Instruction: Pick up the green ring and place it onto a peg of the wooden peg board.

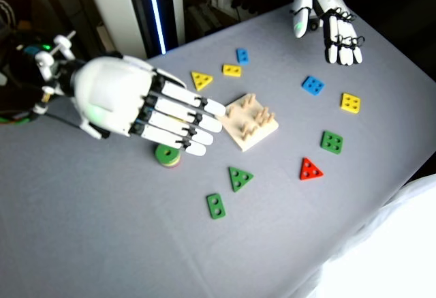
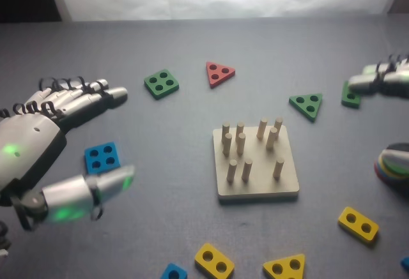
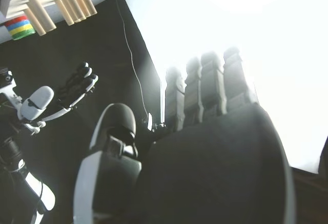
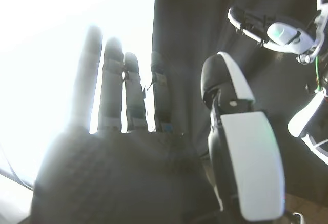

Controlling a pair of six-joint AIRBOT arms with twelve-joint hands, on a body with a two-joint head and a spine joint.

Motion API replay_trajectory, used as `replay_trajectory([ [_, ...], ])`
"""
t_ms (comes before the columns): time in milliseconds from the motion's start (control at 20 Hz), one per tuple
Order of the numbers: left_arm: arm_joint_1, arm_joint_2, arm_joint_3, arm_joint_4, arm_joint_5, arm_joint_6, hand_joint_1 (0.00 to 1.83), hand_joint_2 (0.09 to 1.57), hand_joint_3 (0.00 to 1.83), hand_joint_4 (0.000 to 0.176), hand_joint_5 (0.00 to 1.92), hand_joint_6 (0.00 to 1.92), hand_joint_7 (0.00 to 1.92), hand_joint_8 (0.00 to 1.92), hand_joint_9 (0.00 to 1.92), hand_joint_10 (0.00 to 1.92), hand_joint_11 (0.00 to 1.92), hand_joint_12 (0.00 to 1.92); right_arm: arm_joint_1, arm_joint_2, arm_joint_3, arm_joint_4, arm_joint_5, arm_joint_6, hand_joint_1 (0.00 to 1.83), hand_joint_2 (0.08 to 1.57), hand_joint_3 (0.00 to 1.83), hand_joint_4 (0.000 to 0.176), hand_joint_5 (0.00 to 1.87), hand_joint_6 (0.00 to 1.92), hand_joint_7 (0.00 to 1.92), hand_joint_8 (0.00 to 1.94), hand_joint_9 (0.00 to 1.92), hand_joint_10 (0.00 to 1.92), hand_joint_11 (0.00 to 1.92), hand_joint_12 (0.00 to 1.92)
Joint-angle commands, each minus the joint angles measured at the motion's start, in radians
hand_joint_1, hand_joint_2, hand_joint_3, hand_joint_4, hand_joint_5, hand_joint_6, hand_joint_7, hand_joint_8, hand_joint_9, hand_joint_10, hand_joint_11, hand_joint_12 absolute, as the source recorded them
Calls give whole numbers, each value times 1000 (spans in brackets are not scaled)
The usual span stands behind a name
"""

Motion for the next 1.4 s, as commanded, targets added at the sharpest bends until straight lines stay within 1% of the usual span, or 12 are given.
replay_trajectory([
  [0,-4,-10,-1,22,-122,-5,902,987,5,68,397,5,237,1,199,33,0,749,7,-3,8,4,78,5,933,1098,1,68,542,0,505,4,523,6,180,905],
  [100,0,-11,0,22,-116,-11,862,1003,7,74,393,1,226,0,194,15,0,727,7,-6,25,-1,17,5,925,1100,0,48,471,0,447,0,459,0,117,909],
  [250,0,-14,4,29,-99,-15,819,1027,12,67,399,5,225,2,195,11,0,728,15,-17,62,-21,-104,6,988,996,0,52,394,0,438,0,496,1,253,717],
  [350,0,-15,7,30,-98,-24,827,1034,11,67,410,7,228,2,194,8,0,728,18,-21,82,-29,-169,6,973,958,2,102,351,4,389,6,495,0,250,850],
  [550,0,-20,14,40,-84,-40,766,1066,9,67,429,7,225,1,198,4,0,763,17,-37,106,-29,-253,-5,1027,924,1,99,364,1,394,0,449,4,141,1083],
  [750,0,-20,13,42,-87,-40,747,1066,1,64,433,1,226,0,198,1,0,716,42,-61,121,-30,-316,-47,1037,941,5,92,412,10,439,10,509,17,264,1023],
  [1050,0,-22,11,44,-89,-42,825,1059,0,53,442,4,233,2,204,3,0,713,57,-70,132,-40,-362,-71,1201,1004,1,10,685,5,717,9,817,28,451,1089],
  [1150,0,-23,9,44,-91,-42,827,1062,0,52,453,5,252,4,220,6,0,772,59,-69,134,-47,-369,-71,1253,1026,0,0,788,4,853,14,972,53,575,1165],
  [1200,0,-25,9,44,-91,-42,834,1056,0,47,471,5,262,4,226,6,0,790,59,-69,135,-48,-371,-71,1346,1060,3,0,863,12,1006,718,1077,78,646,1227],
  [1250,0,-26,8,44,-91,-42,834,1056,0,49,474,5,261,2,228,6,0,794,59,-69,136,-48,-371,-71,1459,1076,0,0,910,6,932,898,1042,886,697,1272],
  [1300,0,-27,8,44,-90,-42,835,1060,1,57,472,3,257,0,225,4,0,796,60,-69,137,-48,-371,-71,1392,1092,30,0,907,656,931,1020,1024,1150,676,1421],
  [1350,0,-27,8,44,-91,-43,859,1055,0,62,480,5,251,0,223,3,0,799,61,-69,138,-47,-374,-71,1381,1106,9,0,913,780,949,1029,1005,1220,667,1398],
])
